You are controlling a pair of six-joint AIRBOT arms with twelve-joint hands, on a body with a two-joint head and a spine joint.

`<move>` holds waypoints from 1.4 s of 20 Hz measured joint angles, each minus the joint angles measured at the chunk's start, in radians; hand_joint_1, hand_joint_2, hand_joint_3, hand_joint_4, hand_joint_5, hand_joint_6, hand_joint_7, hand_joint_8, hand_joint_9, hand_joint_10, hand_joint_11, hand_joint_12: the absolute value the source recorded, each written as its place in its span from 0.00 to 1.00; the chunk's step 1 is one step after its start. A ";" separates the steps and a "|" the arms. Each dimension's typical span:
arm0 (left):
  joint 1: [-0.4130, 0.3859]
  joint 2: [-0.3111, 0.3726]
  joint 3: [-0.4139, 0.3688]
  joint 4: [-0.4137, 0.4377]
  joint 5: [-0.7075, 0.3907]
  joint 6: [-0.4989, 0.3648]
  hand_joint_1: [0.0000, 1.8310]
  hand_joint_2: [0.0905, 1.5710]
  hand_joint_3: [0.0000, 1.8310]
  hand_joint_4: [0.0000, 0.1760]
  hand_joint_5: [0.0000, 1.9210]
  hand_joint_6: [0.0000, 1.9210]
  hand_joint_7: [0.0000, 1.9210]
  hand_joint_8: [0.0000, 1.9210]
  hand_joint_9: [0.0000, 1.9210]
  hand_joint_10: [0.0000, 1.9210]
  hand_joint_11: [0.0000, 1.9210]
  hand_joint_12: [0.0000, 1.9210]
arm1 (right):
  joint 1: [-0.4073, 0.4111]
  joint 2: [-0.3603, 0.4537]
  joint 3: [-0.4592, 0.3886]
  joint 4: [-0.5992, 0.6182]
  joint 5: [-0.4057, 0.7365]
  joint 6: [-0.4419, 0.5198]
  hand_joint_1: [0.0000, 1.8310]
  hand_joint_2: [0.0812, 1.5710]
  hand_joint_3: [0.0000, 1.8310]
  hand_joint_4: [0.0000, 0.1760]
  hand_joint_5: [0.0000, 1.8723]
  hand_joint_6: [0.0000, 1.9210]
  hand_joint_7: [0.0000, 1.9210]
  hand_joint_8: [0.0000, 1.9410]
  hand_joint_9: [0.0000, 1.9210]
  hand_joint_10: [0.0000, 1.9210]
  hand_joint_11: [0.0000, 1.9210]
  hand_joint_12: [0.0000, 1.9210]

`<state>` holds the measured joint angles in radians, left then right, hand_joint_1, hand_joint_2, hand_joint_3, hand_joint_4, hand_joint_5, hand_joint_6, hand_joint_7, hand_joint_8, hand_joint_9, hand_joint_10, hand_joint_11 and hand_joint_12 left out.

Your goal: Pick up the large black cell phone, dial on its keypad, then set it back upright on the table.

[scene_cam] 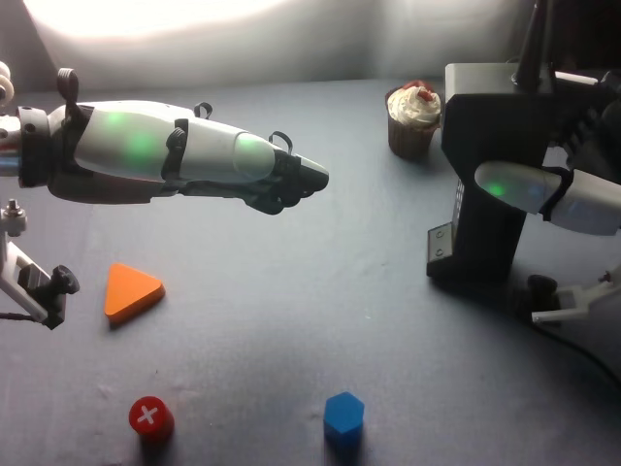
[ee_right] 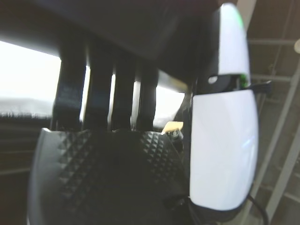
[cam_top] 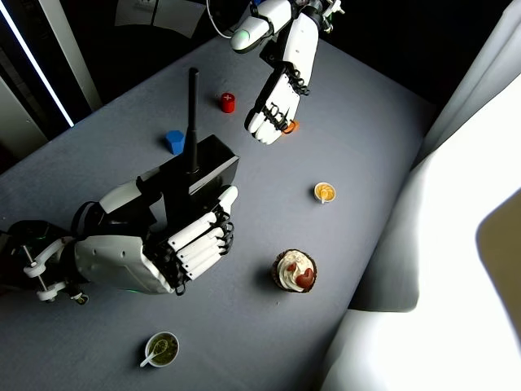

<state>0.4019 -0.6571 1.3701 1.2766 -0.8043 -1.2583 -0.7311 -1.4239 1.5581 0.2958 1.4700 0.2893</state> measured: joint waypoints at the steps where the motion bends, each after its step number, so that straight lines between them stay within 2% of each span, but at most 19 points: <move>1: 0.000 0.000 0.000 0.000 0.004 0.000 0.00 0.78 0.00 0.00 0.12 0.00 0.10 0.00 0.09 0.00 0.00 0.19 | -0.004 0.000 0.000 0.002 0.008 0.003 0.81 0.70 0.00 0.00 0.49 0.46 0.42 0.58 0.47 0.60 0.46 0.80; 2: 0.001 0.000 0.000 -0.001 0.004 0.000 0.00 0.78 0.00 0.00 0.12 0.00 0.10 0.00 0.09 0.01 0.00 0.19 | -0.004 0.000 0.001 -0.002 0.011 0.002 0.81 0.70 0.00 0.00 0.48 0.46 0.42 0.58 0.47 0.60 0.46 0.80; 3: 0.001 0.000 0.000 0.000 0.004 0.000 0.00 0.77 0.00 0.00 0.11 0.00 0.10 0.00 0.09 0.00 0.00 0.19 | -0.004 -0.001 0.001 -0.001 0.011 0.002 0.76 0.71 0.00 0.00 0.47 0.50 0.43 0.61 0.48 0.65 0.45 0.67; 4: 0.001 0.000 -0.001 0.000 0.003 0.000 0.01 0.77 0.00 0.00 0.13 0.00 0.11 0.00 0.10 0.01 0.00 0.21 | -0.004 -0.001 0.001 -0.001 0.011 0.002 0.75 0.71 0.00 0.00 0.49 0.46 0.43 0.63 0.48 0.66 0.45 0.61; 6: 0.001 0.000 -0.002 0.000 0.003 0.000 0.00 0.77 0.00 0.00 0.13 0.00 0.11 0.00 0.10 0.00 0.00 0.22 | -0.004 -0.001 0.003 -0.001 0.010 0.002 0.74 0.71 0.00 0.00 0.50 0.44 0.43 0.65 0.48 0.68 0.44 0.60; 8: 0.001 0.000 -0.002 0.000 0.004 0.000 0.00 0.77 0.00 0.00 0.12 0.00 0.11 0.00 0.09 0.00 0.00 0.21 | -0.004 -0.001 0.005 -0.001 0.010 0.002 0.74 0.72 0.00 0.00 0.50 0.45 0.39 0.69 0.46 0.70 0.42 0.63; 9: 0.001 0.000 -0.002 0.000 0.003 0.000 0.00 0.77 0.00 0.00 0.12 0.00 0.11 0.00 0.09 0.00 0.00 0.21 | -0.004 -0.002 0.005 -0.001 0.010 0.002 0.67 0.74 0.00 0.00 0.51 0.49 0.38 0.72 0.41 0.53 0.39 0.64; 10: 0.001 0.000 -0.002 0.000 0.004 0.000 0.02 0.77 0.00 0.00 0.14 0.00 0.12 0.00 0.10 0.00 0.00 0.23 | -0.004 -0.002 0.005 -0.001 0.010 0.003 0.63 0.73 0.00 0.00 0.48 0.56 0.36 0.41 0.38 0.45 0.32 0.67; 11: 0.001 0.000 -0.002 0.000 0.003 0.000 0.01 0.77 0.00 0.00 0.14 0.00 0.12 0.00 0.10 0.00 0.00 0.22 | -0.004 -0.003 0.005 -0.001 0.010 0.002 0.62 0.73 0.00 0.00 0.46 0.60 0.39 0.25 0.37 0.41 0.28 0.69; 12: 0.001 0.000 -0.002 0.000 0.003 0.000 0.00 0.77 0.00 0.00 0.14 0.00 0.12 0.00 0.10 0.00 0.00 0.22 | -0.004 -0.003 0.005 -0.001 0.010 0.003 0.60 0.73 0.00 0.00 0.46 0.61 0.42 0.14 0.36 0.39 0.25 0.70; 13: 0.001 0.000 -0.002 0.000 0.003 0.000 0.00 0.77 0.00 0.00 0.14 0.00 0.12 0.00 0.10 0.00 0.00 0.23 | -0.004 -0.003 0.005 -0.002 0.010 0.003 0.59 0.69 0.00 0.00 0.40 0.28 0.43 0.08 0.35 0.36 0.23 0.68; 14: 0.006 0.000 -0.002 -0.003 0.003 0.000 0.01 0.77 0.00 0.00 0.14 0.00 0.12 0.00 0.10 0.00 0.00 0.23 | -0.004 -0.003 0.005 -0.002 0.010 0.003 0.59 0.68 0.00 0.00 0.44 0.12 0.44 0.04 0.37 0.31 0.23 0.66; 15: 0.010 0.000 -0.002 -0.001 0.004 0.000 0.00 0.78 0.00 0.00 0.13 0.00 0.12 0.00 0.09 0.00 0.00 0.21 | -0.004 -0.003 0.005 -0.001 0.010 0.003 0.58 0.67 0.00 0.00 0.45 0.05 0.45 0.02 0.38 0.28 0.23 0.65; 17: 0.014 0.001 -0.008 0.007 0.003 0.000 0.01 0.77 0.00 0.00 0.13 0.00 0.11 0.00 0.10 0.00 0.00 0.21 | -0.004 -0.003 0.007 -0.001 0.011 0.005 0.57 0.67 0.00 0.00 0.46 0.01 0.45 0.00 0.39 0.21 0.22 0.63; 20: 0.014 0.001 -0.010 0.000 0.004 0.000 0.03 0.76 0.00 0.00 0.15 0.00 0.14 0.01 0.12 0.00 0.00 0.26 | -0.004 -0.003 0.008 -0.001 0.011 0.005 0.53 0.65 0.00 0.00 0.40 0.00 0.40 0.00 0.39 0.08 0.18 0.59; 21: 0.014 0.001 -0.010 0.000 0.004 0.000 0.02 0.77 0.00 0.00 0.14 0.00 0.13 0.00 0.10 0.00 0.00 0.22 | -0.004 -0.003 0.011 -0.002 0.011 0.005 0.53 0.64 0.00 0.00 0.38 0.00 0.39 0.00 0.38 0.05 0.15 0.58; 25: 0.014 0.001 -0.011 0.000 0.005 0.000 0.04 0.76 0.00 0.00 0.15 0.00 0.12 0.00 0.10 0.00 0.00 0.23 | -0.004 -0.003 0.018 -0.001 0.011 0.010 0.50 0.62 0.00 0.04 0.32 0.00 0.32 0.00 0.31 0.00 0.08 0.54; 26: 0.014 0.001 -0.013 0.000 0.005 0.000 0.04 0.76 0.00 0.00 0.14 0.00 0.12 0.00 0.10 0.00 0.00 0.22 | -0.004 -0.003 0.018 -0.001 0.013 0.011 0.50 0.61 0.00 0.01 0.30 0.00 0.30 0.00 0.29 0.00 0.07 0.54; 28: 0.014 0.001 -0.014 0.000 0.003 0.000 0.03 0.77 0.00 0.00 0.14 0.00 0.11 0.00 0.10 0.00 0.00 0.22 | -0.004 -0.003 0.019 0.000 0.022 0.018 0.46 0.60 0.00 0.09 0.24 0.00 0.26 0.00 0.24 0.00 0.02 0.52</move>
<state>0.4164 -0.6559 1.3556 1.2766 -0.8009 -1.2583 -0.7349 -1.4269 1.5772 0.2955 1.4921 0.3077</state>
